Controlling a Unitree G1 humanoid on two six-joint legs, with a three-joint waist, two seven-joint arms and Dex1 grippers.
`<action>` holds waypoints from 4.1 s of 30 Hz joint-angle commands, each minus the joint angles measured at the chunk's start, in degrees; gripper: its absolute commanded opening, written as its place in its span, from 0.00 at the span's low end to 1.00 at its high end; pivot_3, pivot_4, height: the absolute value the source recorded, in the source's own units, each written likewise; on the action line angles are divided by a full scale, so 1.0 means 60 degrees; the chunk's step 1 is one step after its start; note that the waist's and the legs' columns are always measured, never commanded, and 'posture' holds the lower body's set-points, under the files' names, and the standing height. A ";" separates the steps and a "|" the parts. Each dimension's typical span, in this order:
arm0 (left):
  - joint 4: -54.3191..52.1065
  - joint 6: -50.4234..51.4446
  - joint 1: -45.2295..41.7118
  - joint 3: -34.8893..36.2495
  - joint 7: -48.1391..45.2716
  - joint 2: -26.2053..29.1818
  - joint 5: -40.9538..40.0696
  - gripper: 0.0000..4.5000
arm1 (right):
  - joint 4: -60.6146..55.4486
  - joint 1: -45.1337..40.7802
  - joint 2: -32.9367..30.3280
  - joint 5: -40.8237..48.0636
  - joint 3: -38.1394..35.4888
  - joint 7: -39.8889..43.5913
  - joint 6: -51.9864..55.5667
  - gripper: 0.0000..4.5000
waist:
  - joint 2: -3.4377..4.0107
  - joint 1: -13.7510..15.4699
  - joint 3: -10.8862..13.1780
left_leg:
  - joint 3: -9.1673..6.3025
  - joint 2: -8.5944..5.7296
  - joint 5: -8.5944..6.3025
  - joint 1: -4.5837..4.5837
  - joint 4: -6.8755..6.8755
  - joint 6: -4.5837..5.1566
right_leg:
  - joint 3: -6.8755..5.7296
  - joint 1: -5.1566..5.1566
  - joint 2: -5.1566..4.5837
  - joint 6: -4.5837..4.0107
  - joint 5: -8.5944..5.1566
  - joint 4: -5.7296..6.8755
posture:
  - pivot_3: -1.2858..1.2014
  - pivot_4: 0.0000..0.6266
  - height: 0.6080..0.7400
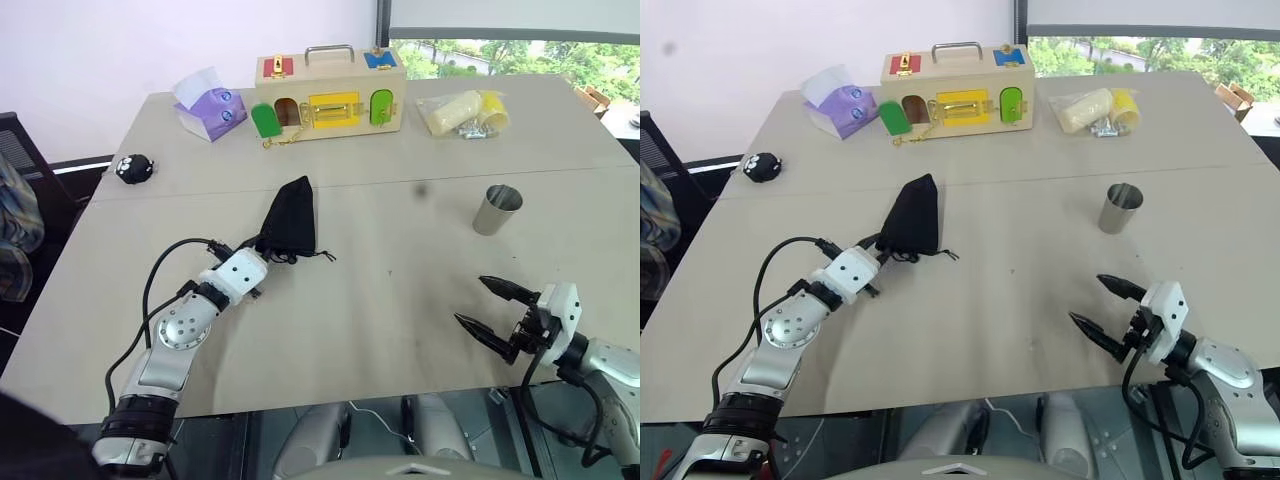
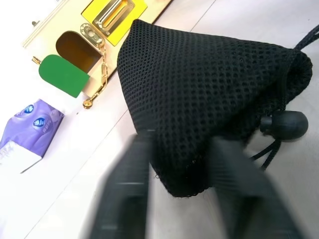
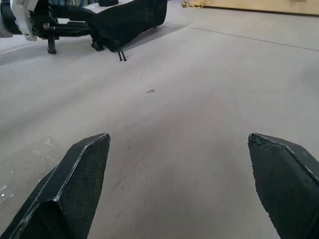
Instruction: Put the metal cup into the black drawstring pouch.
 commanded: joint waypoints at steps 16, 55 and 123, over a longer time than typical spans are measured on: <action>-0.3106 0.7974 -0.3268 0.1227 0.0140 -0.1929 -0.4335 0.01 | -0.0720 -0.3055 -0.1549 -0.0030 -0.1533 -0.2195 0.1795 1.00 | -0.0011 -0.0020 0.0009 | 0.0003 -0.0011 0.0002 -0.0015 0.0026 0.0001 | 0.0003 -0.0011 0.0027 0.0008 0.0005 0.0025 | 0.52 0.24 0.77; -0.2278 1.6029 -0.8018 0.2099 0.1222 -0.3181 -0.6421 0.00 | -0.2529 -0.7815 -0.0483 -0.1026 0.2574 -0.1545 0.5374 0.01 | -0.0070 -0.0088 0.0022 | -0.0061 -0.0023 0.0001 -0.0072 0.0031 -0.0007 | -0.0064 -0.0032 -0.0008 0.0012 0.0007 -0.0008 | 0.52 0.24 0.77; -0.1470 1.8195 -0.9263 0.5693 0.2279 -0.5044 -0.7222 0.00 | -0.1273 -0.8526 0.0970 -0.3325 0.2697 -0.1542 0.3761 0.68 | -0.0069 -0.0441 0.0021 | -0.0100 -0.0022 0.0006 -0.0070 0.0033 -0.0022 | -0.0058 -0.0055 0.0031 0.0010 0.0008 0.0017 | 0.52 0.24 0.77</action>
